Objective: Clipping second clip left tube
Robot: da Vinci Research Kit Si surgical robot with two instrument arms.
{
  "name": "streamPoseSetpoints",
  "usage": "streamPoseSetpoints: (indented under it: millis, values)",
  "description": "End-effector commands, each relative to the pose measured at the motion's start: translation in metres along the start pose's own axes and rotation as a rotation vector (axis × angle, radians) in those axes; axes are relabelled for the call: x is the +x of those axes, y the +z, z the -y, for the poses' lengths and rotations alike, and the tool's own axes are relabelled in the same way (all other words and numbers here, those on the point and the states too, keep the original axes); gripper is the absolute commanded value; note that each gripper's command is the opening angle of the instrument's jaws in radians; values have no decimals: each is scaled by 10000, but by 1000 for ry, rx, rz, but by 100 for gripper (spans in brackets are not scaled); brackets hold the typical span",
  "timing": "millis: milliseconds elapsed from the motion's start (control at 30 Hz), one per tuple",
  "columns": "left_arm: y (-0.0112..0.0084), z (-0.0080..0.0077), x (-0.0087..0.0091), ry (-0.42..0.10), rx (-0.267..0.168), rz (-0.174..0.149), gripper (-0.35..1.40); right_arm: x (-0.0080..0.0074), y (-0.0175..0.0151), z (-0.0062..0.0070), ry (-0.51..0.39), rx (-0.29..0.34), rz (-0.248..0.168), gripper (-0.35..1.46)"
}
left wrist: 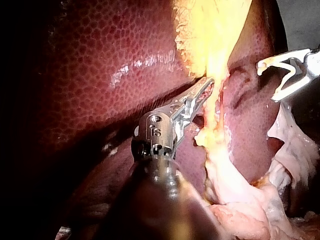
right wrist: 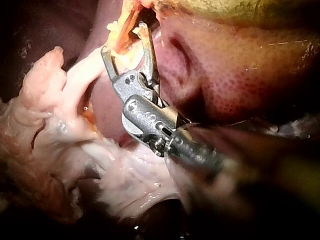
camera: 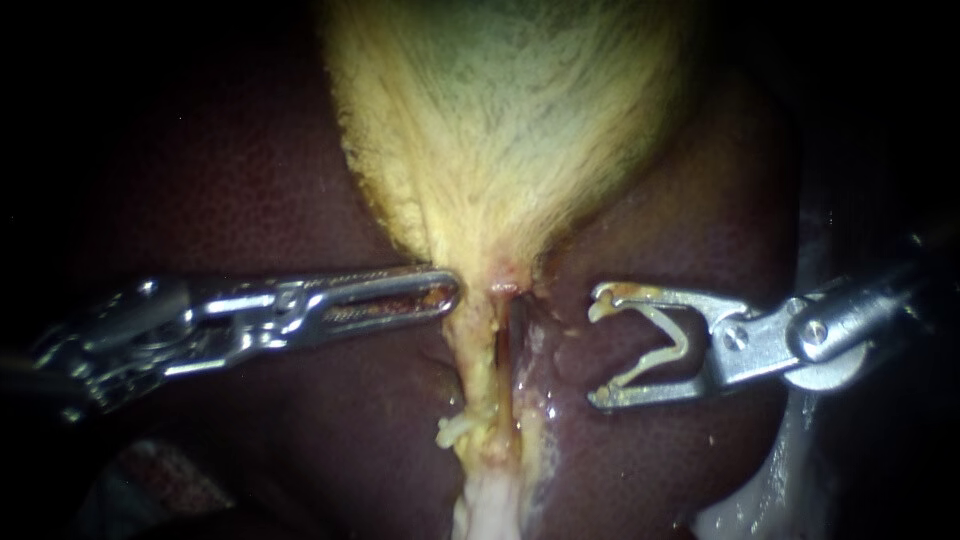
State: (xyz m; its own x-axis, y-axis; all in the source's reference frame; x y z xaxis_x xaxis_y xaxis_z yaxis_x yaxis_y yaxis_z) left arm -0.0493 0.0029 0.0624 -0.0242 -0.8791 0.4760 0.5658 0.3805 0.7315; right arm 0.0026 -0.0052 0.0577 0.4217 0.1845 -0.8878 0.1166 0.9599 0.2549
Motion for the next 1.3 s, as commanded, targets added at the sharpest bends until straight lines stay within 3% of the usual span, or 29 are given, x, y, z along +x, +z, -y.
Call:
streamPoseSetpoints:
  millis: [33, 300, 567, 833, 1067, 1300]
  values:
    - [-1, 0, -1, 0, 1, 0, -35, -1, 2, 1, 0, 4, -2, 60]
    - [-31, -8, -16, -7, -3, -2, -35, -6, 43, 20, -21, 48, -19, 60]
    - [-60, -15, -30, -14, -21, 12, -35, -19, 107, 31, 81, 81, -23, 60]
    - [-73, -7, -35, -18, -22, 24, -35, -42, 155, 21, 120, 83, -16, 60]
    - [-76, 1, -35, -20, -25, 29, -35, -65, 159, 6, 121, 61, 66, 59]
    - [-79, 11, -36, -22, -29, 37, -35, -75, 160, -6, 123, 35, 108, 58]
